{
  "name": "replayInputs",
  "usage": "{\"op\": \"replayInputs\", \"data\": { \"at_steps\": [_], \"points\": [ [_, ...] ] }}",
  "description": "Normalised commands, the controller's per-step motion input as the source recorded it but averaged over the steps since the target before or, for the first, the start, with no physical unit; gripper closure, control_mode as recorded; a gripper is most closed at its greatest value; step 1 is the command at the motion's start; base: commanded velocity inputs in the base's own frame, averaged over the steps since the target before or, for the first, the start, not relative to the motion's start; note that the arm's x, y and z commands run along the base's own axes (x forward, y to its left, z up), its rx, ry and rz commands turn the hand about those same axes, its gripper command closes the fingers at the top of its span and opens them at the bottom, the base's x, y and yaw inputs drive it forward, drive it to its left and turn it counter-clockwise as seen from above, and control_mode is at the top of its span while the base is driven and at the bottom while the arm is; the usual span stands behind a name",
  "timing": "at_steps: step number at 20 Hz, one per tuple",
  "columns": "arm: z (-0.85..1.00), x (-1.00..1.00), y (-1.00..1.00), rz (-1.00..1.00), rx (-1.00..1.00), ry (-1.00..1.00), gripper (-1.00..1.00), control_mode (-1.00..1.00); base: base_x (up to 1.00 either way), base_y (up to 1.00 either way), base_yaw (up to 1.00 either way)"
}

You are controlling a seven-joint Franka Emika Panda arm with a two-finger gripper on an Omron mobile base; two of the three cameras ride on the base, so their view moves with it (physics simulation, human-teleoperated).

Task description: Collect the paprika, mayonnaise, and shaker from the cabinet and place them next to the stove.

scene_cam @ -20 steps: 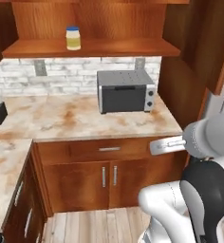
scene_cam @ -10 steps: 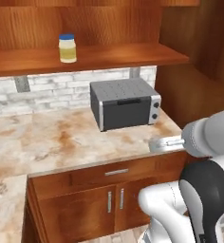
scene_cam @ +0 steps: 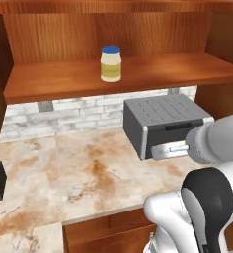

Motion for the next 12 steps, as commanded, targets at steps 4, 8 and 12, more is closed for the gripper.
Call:
{"op": "replayInputs", "data": {
  "at_steps": [4,8,12],
  "points": [
    [0.00,0.00,0.00,0.00,0.00,0.00,-1.00,1.00,1.00,0.13,0.15],
    [0.51,0.36,0.00,0.27,0.08,-0.36,-1.00,-1.00,0.00,0.00,0.00],
    [0.89,0.06,0.14,0.17,0.01,-0.34,-1.00,-1.00,0.00,0.00,0.00]
  ]
}}
